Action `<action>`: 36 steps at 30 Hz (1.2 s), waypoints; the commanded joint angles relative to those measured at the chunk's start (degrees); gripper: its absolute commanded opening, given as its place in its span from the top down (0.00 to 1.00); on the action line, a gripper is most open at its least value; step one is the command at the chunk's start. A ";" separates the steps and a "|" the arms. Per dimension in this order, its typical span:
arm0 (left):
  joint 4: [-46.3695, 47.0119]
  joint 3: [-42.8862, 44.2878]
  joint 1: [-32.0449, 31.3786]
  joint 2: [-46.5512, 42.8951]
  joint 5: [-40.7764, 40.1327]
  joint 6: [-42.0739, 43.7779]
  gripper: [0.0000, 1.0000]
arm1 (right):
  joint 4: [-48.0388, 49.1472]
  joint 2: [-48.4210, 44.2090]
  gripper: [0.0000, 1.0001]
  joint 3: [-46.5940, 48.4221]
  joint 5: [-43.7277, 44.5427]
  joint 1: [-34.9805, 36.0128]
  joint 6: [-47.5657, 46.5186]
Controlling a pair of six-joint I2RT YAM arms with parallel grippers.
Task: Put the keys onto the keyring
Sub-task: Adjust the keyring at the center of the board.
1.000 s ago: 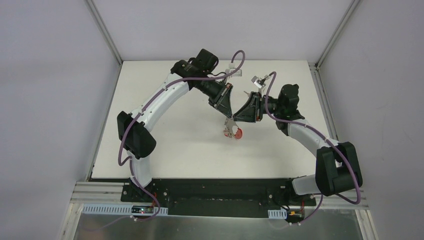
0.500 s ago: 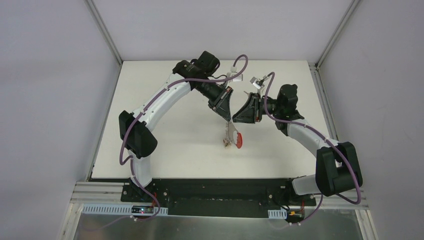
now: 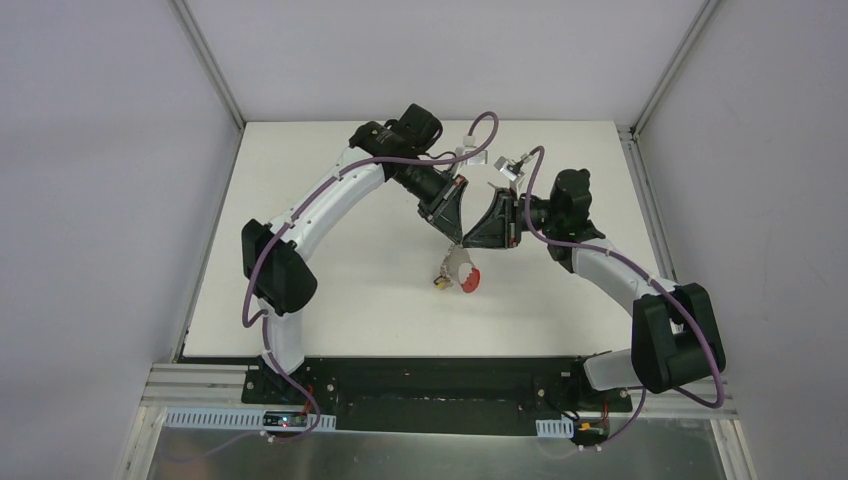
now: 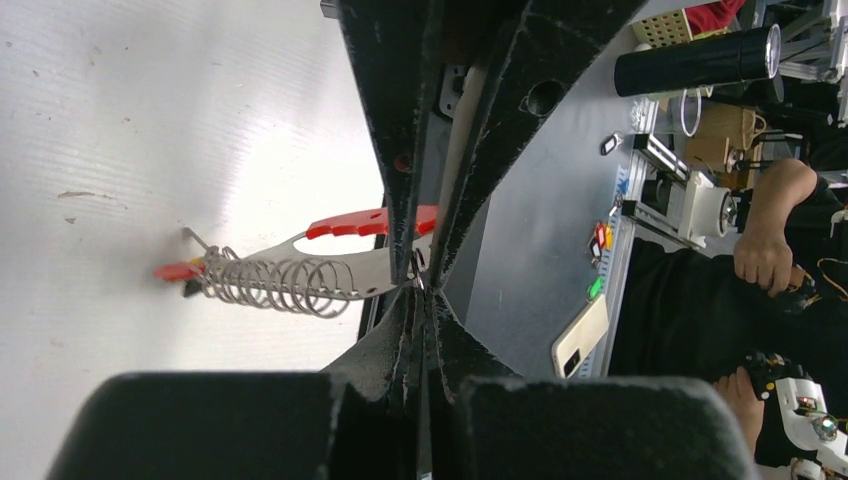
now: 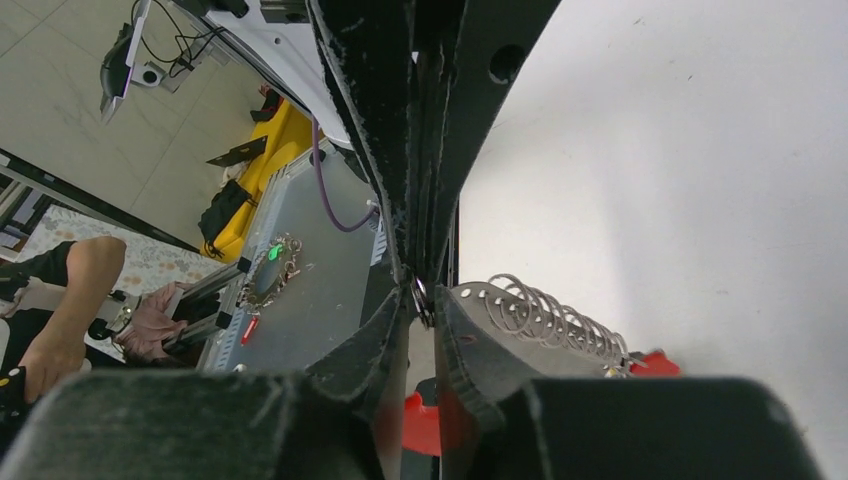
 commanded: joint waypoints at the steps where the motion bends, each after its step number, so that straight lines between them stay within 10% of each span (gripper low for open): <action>1: -0.26 1.96 -0.52 -0.18 2.71 0.38 1.00 | 1.52 -1.53 0.88 2.69 -1.94 0.45 -1.02; 12: 1.25 1.91 0.92 -0.89 3.69 1.33 1.00 | 1.20 -2.41 1.00 2.88 -0.56 -0.30 -1.20; 21: 22.57 -8.22 3.62 -6.38 4.23 -12.05 0.68 | -11.74 -3.21 1.00 5.68 6.26 -1.67 -7.80; 36: 42.76 -21.74 4.67 -9.84 6.25 -25.28 0.69 | -6.93 -3.68 1.00 3.94 10.11 -4.45 -1.40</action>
